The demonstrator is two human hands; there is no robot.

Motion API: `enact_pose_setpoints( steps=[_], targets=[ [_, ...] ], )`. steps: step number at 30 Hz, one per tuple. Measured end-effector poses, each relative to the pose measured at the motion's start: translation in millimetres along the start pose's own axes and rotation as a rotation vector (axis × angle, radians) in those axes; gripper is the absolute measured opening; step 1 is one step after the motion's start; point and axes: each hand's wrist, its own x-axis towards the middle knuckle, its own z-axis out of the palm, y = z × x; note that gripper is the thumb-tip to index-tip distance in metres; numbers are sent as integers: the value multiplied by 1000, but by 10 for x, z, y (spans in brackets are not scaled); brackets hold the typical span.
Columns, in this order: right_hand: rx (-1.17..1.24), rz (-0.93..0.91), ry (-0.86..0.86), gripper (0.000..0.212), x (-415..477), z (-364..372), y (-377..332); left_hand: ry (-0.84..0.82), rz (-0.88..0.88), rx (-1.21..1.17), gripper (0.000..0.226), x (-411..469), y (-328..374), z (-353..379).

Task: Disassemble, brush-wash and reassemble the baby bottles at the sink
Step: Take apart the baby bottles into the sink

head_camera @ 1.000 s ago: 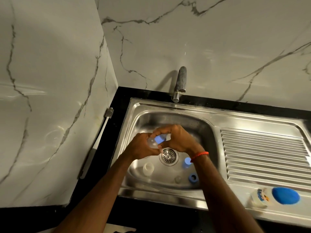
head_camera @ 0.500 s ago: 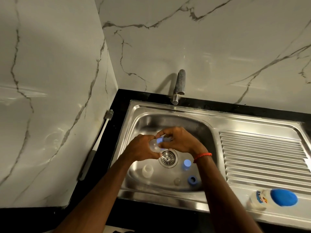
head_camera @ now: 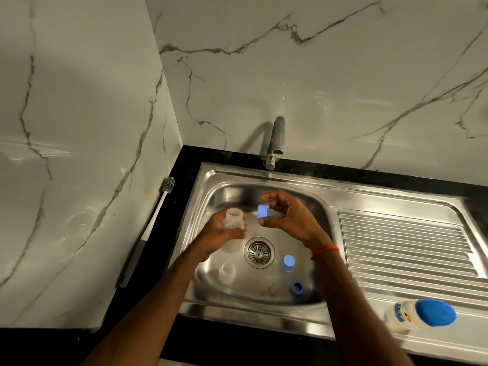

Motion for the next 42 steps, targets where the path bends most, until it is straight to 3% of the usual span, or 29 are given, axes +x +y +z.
enact_pose_setpoints(
  steps=[6,9,12,18,23,27,36,39,42],
  targets=[
    [-90,-61,81,41,-53,66,-30,31,-36,-310,30,-83,217,302],
    [-108,-98,119,38,-72,52,-33,78,-25,-347,39,-76,243,401],
    [-132,-125,115,39,-113,28,-52,117,-26,-341,37,-26,222,441],
    [-26,-99,100,27,-218,-19,-103,177,5,-406,58,-16,224,448],
    [126,-46,137,22,-312,-55,-139,92,102,-390,38,-45,238,376],
    [133,-41,151,19,-323,-70,-227,69,124,-389,38,-38,207,349],
    [-26,-61,58,11,-197,-127,-436,165,78,-543,73,-95,124,457],
    [-114,-66,12,11,-175,-95,-438,142,99,-511,68,-120,87,472],
    [-136,-94,84,13,-202,-13,-401,114,111,-491,50,-124,109,435]
  ],
)
